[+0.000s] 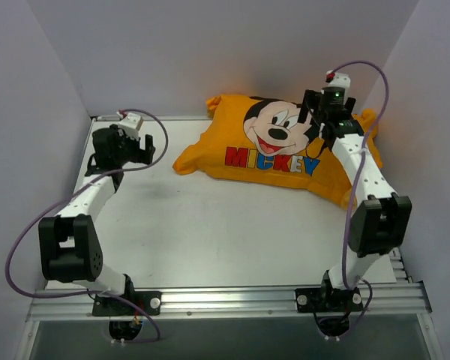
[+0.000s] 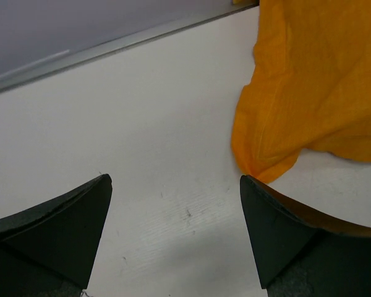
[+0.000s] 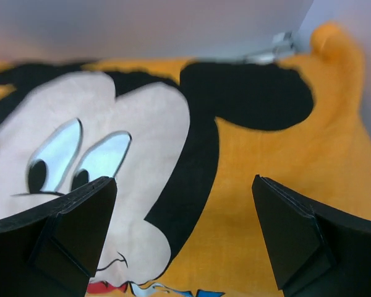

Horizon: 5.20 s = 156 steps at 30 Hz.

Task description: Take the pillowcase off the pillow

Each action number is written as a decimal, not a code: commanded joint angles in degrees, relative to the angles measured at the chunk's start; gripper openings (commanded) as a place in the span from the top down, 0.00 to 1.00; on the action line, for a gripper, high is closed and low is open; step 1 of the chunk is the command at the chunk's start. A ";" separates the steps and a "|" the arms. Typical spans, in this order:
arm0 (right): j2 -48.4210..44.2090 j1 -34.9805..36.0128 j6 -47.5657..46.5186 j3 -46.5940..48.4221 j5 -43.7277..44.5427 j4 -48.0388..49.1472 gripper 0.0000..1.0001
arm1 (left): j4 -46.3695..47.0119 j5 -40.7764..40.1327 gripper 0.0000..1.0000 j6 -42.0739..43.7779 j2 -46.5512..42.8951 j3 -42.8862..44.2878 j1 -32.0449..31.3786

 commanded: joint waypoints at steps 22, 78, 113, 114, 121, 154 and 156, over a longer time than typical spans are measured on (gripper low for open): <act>15.13 28.89 -3.55 19.55 -35.29 -36.87 1.00 | -62.00 7.48 0.06 21.85 -17.63 17.68 -7.37; 27.22 40.75 31.78 21.53 -38.74 4.18 0.27 | -57.67 4.92 0.98 4.45 -8.40 80.34 -8.58; -2.64 16.22 15.34 -2.42 -24.33 -27.03 0.16 | -84.34 13.52 0.06 24.96 -9.72 48.17 -45.79; -3.16 18.50 17.44 -4.17 -24.86 -24.50 0.16 | -81.61 9.71 0.06 22.06 -9.98 47.30 -43.95; -5.72 28.70 27.03 -18.42 -24.95 -12.53 0.16 | -71.14 -10.18 0.06 10.53 -5.60 38.78 -20.77; -20.66 18.06 24.75 -37.41 -38.31 3.79 0.28 | -52.67 -14.14 0.98 19.57 -7.53 12.83 13.81; -18.13 20.61 27.03 -38.99 -37.35 6.27 0.28 | -53.28 -13.79 0.98 19.30 -6.82 14.06 13.90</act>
